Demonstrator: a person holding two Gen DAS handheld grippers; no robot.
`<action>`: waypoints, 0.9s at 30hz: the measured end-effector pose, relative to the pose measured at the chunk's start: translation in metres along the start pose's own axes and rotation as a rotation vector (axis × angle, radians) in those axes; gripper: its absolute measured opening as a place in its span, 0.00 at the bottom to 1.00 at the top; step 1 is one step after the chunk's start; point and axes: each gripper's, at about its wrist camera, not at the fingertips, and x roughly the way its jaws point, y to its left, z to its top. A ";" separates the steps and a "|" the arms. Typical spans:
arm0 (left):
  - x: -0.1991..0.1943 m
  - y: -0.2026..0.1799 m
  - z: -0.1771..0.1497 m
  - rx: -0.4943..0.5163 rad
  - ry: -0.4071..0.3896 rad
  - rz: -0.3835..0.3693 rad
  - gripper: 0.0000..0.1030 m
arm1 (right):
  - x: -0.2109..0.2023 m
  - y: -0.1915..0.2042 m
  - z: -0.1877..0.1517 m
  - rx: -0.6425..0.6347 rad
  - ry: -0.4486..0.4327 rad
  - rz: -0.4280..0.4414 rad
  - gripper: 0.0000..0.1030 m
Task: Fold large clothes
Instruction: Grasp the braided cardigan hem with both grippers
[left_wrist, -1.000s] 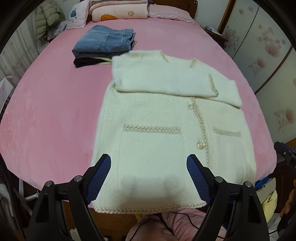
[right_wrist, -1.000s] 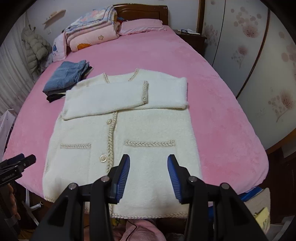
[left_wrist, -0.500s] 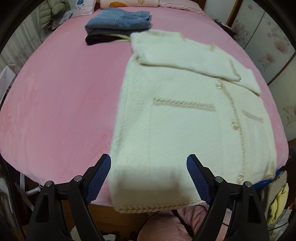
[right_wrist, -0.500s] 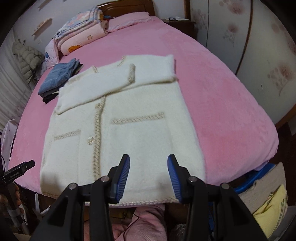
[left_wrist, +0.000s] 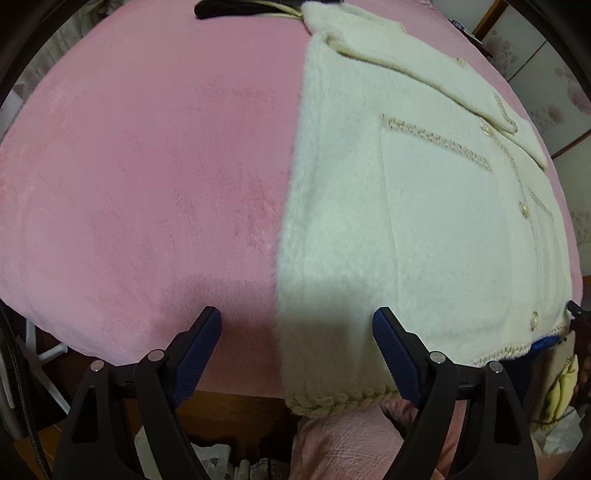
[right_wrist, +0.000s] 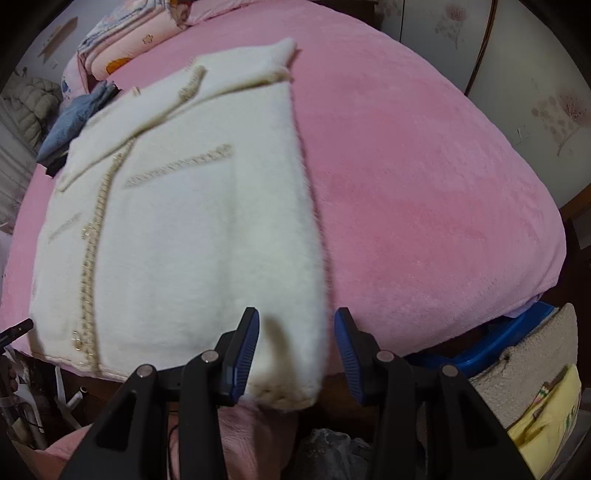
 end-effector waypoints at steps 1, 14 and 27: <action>0.002 0.002 -0.001 0.000 0.007 -0.009 0.81 | 0.004 -0.003 0.000 0.004 0.012 0.007 0.41; 0.021 -0.003 0.001 0.092 0.043 -0.085 0.81 | 0.041 -0.010 0.003 -0.025 0.112 0.191 0.43; 0.024 -0.011 -0.006 0.132 0.100 -0.140 0.81 | 0.044 0.000 0.005 -0.122 0.183 0.169 0.41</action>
